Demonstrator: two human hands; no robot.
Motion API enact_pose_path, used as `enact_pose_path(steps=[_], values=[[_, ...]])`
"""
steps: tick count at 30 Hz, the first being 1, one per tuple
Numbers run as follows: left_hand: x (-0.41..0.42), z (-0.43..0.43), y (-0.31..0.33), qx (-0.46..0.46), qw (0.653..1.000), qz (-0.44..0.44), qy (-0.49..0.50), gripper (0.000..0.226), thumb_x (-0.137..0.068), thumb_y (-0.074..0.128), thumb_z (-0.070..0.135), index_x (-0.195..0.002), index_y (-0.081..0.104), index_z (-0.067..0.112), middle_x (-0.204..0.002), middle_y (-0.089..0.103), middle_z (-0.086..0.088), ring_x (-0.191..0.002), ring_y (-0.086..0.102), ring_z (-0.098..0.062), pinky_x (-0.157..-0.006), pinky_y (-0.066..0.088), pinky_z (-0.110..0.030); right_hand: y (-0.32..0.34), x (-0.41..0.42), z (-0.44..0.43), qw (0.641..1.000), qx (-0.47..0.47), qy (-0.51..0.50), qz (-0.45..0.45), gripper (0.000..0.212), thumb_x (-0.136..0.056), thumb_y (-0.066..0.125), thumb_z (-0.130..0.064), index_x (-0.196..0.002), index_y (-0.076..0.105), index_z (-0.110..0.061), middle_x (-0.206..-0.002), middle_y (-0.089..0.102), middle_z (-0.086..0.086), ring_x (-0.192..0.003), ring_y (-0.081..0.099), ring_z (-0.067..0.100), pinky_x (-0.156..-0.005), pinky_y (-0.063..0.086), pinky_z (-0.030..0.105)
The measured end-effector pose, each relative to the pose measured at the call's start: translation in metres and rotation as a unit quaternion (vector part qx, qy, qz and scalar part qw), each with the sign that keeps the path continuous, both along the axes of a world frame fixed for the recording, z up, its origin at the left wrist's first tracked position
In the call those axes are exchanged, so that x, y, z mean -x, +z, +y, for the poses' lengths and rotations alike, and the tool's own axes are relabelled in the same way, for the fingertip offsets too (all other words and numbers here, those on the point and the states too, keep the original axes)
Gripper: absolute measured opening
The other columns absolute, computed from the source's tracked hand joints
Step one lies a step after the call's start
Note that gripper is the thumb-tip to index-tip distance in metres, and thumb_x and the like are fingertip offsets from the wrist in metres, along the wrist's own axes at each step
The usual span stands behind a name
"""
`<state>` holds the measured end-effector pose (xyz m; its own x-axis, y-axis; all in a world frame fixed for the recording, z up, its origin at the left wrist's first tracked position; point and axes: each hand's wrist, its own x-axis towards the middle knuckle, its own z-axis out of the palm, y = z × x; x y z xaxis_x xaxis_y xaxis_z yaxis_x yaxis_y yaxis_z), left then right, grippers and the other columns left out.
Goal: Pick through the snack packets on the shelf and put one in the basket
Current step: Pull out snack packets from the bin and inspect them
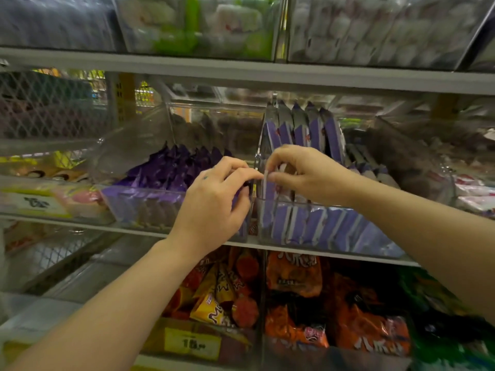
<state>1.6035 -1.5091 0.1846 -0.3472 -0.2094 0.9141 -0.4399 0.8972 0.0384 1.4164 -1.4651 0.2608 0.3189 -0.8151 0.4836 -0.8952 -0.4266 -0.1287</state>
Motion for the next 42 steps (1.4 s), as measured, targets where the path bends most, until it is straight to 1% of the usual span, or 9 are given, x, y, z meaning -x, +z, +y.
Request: enact_pose_path(steps=[4, 10, 15, 18, 21, 25, 29, 37, 42], values=[[-0.004, 0.01, 0.002, -0.053, 0.998, -0.018, -0.01, 0.031, -0.092, 0.056, 0.013, -0.121, 0.064, 0.02, -0.114, 0.056, 0.002, -0.089, 0.046, 0.001, -0.082, 0.046, -0.033, 0.003, -0.006, -0.003, 0.99, 0.075, -0.031, -0.119, 0.007, -0.1, 0.048, -0.019, -0.103, 0.054, -0.016, -0.074, 0.054, -0.009, -0.057, 0.054, -0.007, -0.055, 0.041, 0.01], [-0.007, 0.024, 0.014, -0.095, 0.995, 0.007, -0.027, 0.025, -0.093, 0.059, 0.01, -0.115, 0.069, 0.016, -0.107, 0.056, 0.004, -0.093, 0.058, -0.012, -0.084, 0.051, -0.032, 0.019, -0.014, 0.015, 0.948, 0.175, -0.006, -0.265, 0.006, -0.101, 0.045, -0.013, -0.097, 0.048, -0.017, -0.096, 0.067, 0.017, -0.07, 0.062, 0.03, -0.064, 0.056, 0.045], [-0.002, 0.048, 0.016, -0.204, 0.969, 0.09, -0.104, 0.028, -0.1, 0.052, 0.027, -0.081, 0.07, 0.018, -0.069, 0.068, 0.004, -0.065, 0.064, -0.007, -0.059, 0.048, -0.02, -0.007, -0.012, 0.06, 0.898, 0.253, 0.039, -0.357, 0.013, -0.101, 0.04, -0.013, -0.1, 0.05, -0.021, -0.095, 0.063, -0.005, -0.071, 0.063, 0.009, -0.064, 0.058, 0.033], [0.009, 0.066, 0.014, -0.42, 0.886, 0.077, -0.18, 0.049, -0.096, 0.04, 0.056, -0.088, 0.071, 0.02, -0.072, 0.074, 0.002, -0.065, 0.07, -0.011, -0.058, 0.047, -0.02, -0.041, -0.013, 0.091, 0.875, 0.254, 0.08, -0.403, 0.014, -0.099, 0.037, -0.016, -0.102, 0.047, -0.026, -0.112, 0.06, -0.004, -0.088, 0.067, 0.011, -0.077, 0.058, 0.031], [0.018, 0.084, 0.007, -0.587, 0.744, 0.086, -0.307, 0.064, -0.079, 0.037, 0.073, -0.111, 0.067, 0.026, -0.09, 0.077, -0.002, -0.077, 0.073, -0.015, -0.058, 0.052, -0.021, -0.075, -0.015, 0.116, 0.878, 0.22, 0.089, -0.416, 0.014, -0.098, 0.036, -0.017, -0.1, 0.044, -0.028, -0.126, 0.054, -0.002, -0.106, 0.063, 0.008, -0.088, 0.056, 0.032], [0.024, 0.102, -0.015, -0.622, 0.662, 0.129, -0.398, 0.035, -0.094, 0.05, 0.049, -0.094, 0.078, 0.028, -0.099, 0.076, -0.002, -0.081, 0.074, -0.015, -0.061, 0.056, -0.022, -0.116, -0.011, 0.139, 0.894, 0.172, 0.081, -0.406, 0.018, -0.094, 0.041, -0.013, -0.091, 0.048, -0.029, -0.132, 0.052, -0.015, -0.125, 0.05, 0.0, -0.1, 0.048, 0.032], [0.024, 0.106, -0.046, -0.629, 0.665, 0.11, -0.388, 0.022, -0.098, 0.053, 0.023, -0.115, 0.065, 0.018, -0.103, 0.075, -0.001, -0.082, 0.072, -0.011, -0.064, 0.056, -0.022, -0.137, -0.002, 0.151, 0.861, 0.145, 0.065, -0.483, 0.009, -0.09, 0.045, -0.018, -0.088, 0.053, -0.022, -0.123, 0.062, -0.01, -0.108, 0.063, 0.006, -0.079, 0.051, 0.019], [0.023, 0.099, -0.114, -0.665, 0.642, -0.016, -0.382, 0.047, -0.082, 0.068, 0.021, -0.127, 0.054, 0.022, -0.118, 0.071, -0.005, -0.108, 0.067, -0.021, -0.092, 0.056, -0.041, -0.179, 0.004, 0.13, 0.721, -0.065, -0.001, -0.69, 0.027, -0.091, 0.061, -0.037, -0.104, 0.067, -0.014, -0.102, 0.075, 0.012, -0.096, 0.072, 0.032, -0.084, 0.055, 0.05], [0.033, 0.089, -0.14, -0.659, 0.674, -0.027, -0.332, 0.032, -0.089, 0.065, 0.015, -0.119, 0.058, 0.025, -0.112, 0.074, 0.002, -0.096, 0.071, -0.014, -0.075, 0.057, -0.027, -0.205, 0.011, 0.123, 0.697, -0.122, 0.009, -0.706, 0.024, -0.093, 0.057, -0.028, -0.107, 0.067, -0.011, -0.103, 0.074, 0.015, -0.095, 0.072, 0.032, -0.076, 0.059, 0.046]])
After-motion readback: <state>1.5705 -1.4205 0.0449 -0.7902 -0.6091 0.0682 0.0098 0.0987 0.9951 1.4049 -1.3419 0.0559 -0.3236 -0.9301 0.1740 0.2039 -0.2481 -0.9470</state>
